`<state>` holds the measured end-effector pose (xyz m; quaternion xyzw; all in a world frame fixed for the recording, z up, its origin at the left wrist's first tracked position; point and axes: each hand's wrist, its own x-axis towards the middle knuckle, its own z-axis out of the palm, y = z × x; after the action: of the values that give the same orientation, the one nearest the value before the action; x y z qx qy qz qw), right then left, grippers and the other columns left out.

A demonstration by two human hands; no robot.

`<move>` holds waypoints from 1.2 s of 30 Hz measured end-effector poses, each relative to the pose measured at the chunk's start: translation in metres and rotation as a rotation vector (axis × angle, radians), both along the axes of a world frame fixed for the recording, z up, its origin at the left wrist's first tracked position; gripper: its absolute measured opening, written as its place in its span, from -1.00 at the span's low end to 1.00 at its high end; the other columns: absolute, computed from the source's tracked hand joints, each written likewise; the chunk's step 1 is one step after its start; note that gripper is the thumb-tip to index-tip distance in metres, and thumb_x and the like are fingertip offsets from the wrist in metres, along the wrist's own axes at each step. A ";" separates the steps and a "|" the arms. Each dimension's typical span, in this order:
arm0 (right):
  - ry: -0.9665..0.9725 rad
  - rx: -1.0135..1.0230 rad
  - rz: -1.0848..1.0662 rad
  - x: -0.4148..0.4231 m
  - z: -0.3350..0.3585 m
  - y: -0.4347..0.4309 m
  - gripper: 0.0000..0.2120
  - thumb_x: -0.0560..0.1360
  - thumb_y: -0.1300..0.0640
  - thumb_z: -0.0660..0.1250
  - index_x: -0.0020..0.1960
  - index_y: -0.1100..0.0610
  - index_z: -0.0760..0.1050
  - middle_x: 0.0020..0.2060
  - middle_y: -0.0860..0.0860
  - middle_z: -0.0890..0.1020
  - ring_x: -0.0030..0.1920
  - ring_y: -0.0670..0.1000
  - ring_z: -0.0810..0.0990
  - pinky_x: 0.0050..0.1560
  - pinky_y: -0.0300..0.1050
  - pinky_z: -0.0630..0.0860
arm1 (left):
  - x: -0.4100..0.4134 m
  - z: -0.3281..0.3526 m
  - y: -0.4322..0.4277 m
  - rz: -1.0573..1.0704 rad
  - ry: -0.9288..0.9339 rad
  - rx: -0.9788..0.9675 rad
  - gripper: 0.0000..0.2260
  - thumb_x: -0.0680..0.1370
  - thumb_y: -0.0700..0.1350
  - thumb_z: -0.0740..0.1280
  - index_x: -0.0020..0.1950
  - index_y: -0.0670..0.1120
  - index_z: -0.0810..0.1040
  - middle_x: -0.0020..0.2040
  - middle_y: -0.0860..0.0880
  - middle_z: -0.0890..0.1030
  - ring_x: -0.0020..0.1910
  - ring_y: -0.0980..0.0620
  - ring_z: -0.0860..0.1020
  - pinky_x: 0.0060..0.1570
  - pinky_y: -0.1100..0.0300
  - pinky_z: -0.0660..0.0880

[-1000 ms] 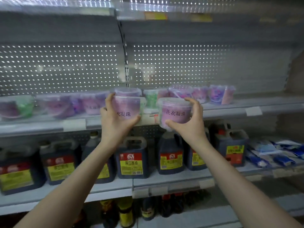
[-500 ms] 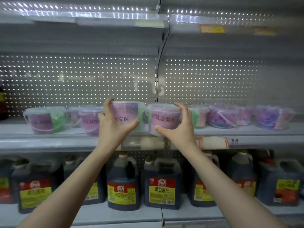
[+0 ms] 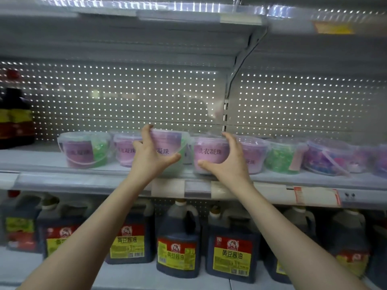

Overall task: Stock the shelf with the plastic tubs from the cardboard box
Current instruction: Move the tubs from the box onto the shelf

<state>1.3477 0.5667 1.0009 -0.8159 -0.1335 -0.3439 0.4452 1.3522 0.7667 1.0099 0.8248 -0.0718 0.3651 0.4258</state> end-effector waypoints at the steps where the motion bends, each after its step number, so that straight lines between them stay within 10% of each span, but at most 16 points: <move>1: 0.015 -0.018 -0.016 0.003 0.000 0.003 -0.12 0.23 -0.06 0.57 0.41 -0.18 0.16 0.47 -0.10 0.16 0.47 -0.04 0.15 0.41 0.03 0.24 | 0.002 0.000 0.002 -0.003 -0.003 0.019 -0.09 0.29 0.02 0.56 0.45 0.01 0.05 0.29 -0.28 0.30 0.05 -0.04 0.34 0.00 0.15 0.30; 9: 0.153 -0.284 -0.211 0.007 0.005 0.011 -0.02 0.32 -0.19 0.46 0.52 -0.08 -0.07 0.54 -0.07 -0.14 0.52 0.01 0.01 0.29 0.04 0.33 | 0.017 -0.003 0.008 0.001 0.067 0.047 -0.06 0.28 -0.01 0.58 0.46 -0.01 0.03 0.29 -0.24 0.17 -0.04 -0.11 0.39 0.08 0.14 0.34; 14: 0.173 -0.295 -0.216 0.005 0.007 0.008 -0.05 0.41 -0.18 0.39 0.54 -0.05 -0.17 0.53 -0.10 -0.22 0.53 0.02 -0.03 0.34 0.09 0.28 | 0.020 -0.003 0.012 0.030 0.167 0.131 0.00 0.27 0.03 0.57 0.49 -0.07 -0.01 0.31 -0.22 0.14 0.26 -0.26 0.31 0.28 0.01 0.31; 36: 0.021 -0.422 -0.334 -0.087 -0.031 -0.084 -0.56 0.55 0.22 0.18 0.42 0.10 0.32 0.46 0.05 0.28 0.47 0.03 0.16 0.48 -0.08 0.04 | -0.074 -0.037 -0.066 0.078 -0.045 0.654 -0.61 0.55 -0.10 0.21 0.38 -0.06 0.34 0.31 -0.06 0.39 0.24 -0.11 0.40 0.16 0.02 0.32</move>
<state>1.2604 0.4832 0.9699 -0.9050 -0.0613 -0.3685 0.2036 1.2784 0.7009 0.9732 0.9116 -0.1631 0.3570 0.1224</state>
